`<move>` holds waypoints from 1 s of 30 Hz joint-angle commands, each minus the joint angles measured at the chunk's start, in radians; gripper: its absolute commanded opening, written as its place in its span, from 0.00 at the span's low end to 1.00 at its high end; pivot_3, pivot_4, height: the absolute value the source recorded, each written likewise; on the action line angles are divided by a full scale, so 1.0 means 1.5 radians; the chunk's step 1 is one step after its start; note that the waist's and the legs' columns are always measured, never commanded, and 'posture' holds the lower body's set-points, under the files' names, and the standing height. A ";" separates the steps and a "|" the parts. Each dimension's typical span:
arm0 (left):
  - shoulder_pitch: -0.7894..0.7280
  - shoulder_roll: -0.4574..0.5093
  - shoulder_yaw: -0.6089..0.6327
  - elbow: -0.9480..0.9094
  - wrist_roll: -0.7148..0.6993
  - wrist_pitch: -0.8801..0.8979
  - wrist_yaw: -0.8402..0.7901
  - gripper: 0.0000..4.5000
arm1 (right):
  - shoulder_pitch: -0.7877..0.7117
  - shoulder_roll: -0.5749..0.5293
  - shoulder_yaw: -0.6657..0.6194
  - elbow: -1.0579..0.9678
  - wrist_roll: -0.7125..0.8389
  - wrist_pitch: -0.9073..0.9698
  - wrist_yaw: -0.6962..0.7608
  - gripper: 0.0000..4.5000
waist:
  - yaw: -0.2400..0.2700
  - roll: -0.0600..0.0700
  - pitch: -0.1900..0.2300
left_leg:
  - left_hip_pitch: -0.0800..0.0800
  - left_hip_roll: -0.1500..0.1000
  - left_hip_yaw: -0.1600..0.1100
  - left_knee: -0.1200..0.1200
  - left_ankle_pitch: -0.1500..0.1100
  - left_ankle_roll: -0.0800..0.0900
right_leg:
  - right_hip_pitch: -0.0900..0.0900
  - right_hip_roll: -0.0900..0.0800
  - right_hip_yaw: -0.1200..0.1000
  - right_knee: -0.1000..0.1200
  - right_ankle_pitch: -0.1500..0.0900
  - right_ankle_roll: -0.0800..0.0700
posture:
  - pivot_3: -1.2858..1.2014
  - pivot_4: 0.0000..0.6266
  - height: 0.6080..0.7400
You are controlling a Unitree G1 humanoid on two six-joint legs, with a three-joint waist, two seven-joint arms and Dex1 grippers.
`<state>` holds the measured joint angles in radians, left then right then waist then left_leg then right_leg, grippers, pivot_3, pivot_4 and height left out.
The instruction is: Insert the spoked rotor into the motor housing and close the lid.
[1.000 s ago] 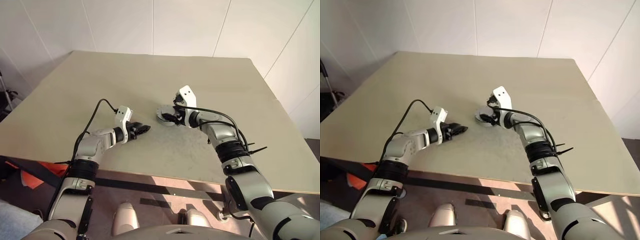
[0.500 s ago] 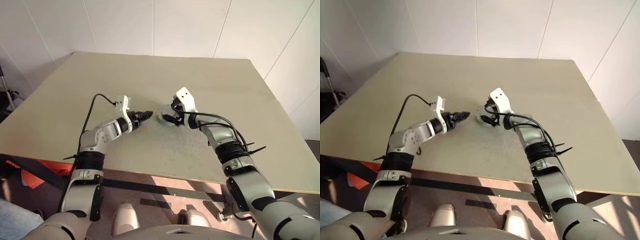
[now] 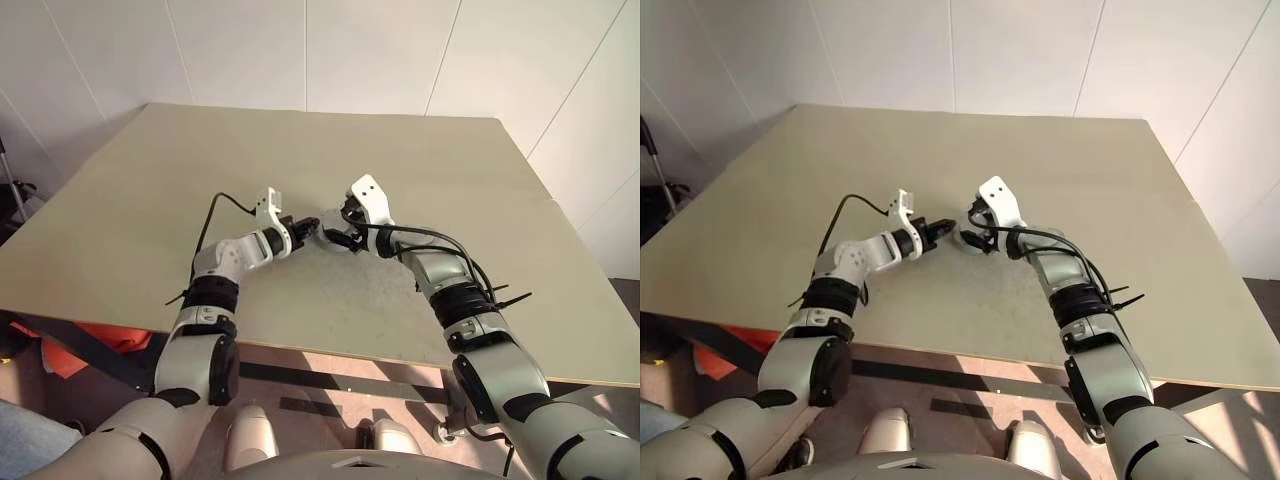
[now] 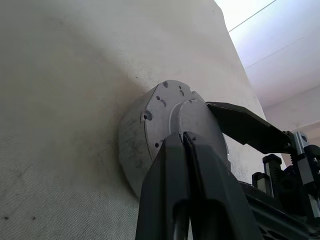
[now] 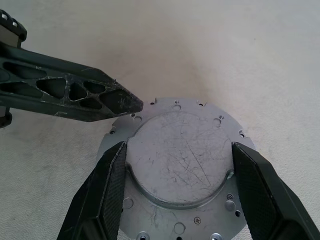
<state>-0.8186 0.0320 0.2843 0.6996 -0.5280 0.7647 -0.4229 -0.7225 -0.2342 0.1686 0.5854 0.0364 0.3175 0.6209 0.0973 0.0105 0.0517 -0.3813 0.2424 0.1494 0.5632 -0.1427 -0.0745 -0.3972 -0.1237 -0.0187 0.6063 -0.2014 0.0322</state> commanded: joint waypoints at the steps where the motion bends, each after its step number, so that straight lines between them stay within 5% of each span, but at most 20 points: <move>1: -0.035 -0.002 -0.005 0.021 0.008 -0.009 0.008 0.00 | 0.007 -0.011 0.003 0.017 -0.022 0.014 -0.014 0.70 | 0.000 0.000 0.000 | 0.000 0.000 0.000 0.000 0.000 0.000 | 0.000 0.000 0.000 0.000 0.000 0.000 | 0.52 0.00 1.00; 15: -0.045 0.004 -0.011 0.079 0.031 0.010 0.043 0.00 | -0.005 -0.007 -0.027 0.017 0.005 0.036 -0.016 0.70 | 0.001 0.000 0.000 | 0.000 0.000 0.000 0.000 0.000 0.000 | 0.001 0.000 0.000 -0.001 0.000 0.001 | 0.52 0.00 1.00; 19: -0.042 0.003 -0.014 0.078 0.032 0.012 0.041 0.00 | 0.002 -0.013 -0.033 -0.025 0.016 0.058 -0.007 0.99 | 0.002 0.000 0.000 | 0.000 0.000 0.000 0.000 0.000 0.000 | 0.001 0.000 0.000 -0.001 0.000 0.001 | 0.52 0.00 1.00; 30: -0.049 0.009 -0.013 0.078 0.022 0.028 0.016 0.00 | 0.077 -0.077 -0.079 -0.338 0.107 0.229 0.052 1.00 | 0.006 0.000 0.000 | -0.003 0.000 0.000 -0.002 0.000 0.000 | -0.001 0.000 -0.001 -0.004 -0.001 0.001 | 0.52 0.00 1.00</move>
<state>-0.8888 0.0434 0.2759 0.8078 -0.5026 0.7859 -0.3933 -0.5975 -0.3369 0.0861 0.1690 0.1514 0.6300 0.6872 0.1071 0.0102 0.0525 -0.3859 0.2422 0.1494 0.5593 -0.1428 -0.0744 -0.3986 -0.1240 -0.0208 0.5994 -0.2023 0.0336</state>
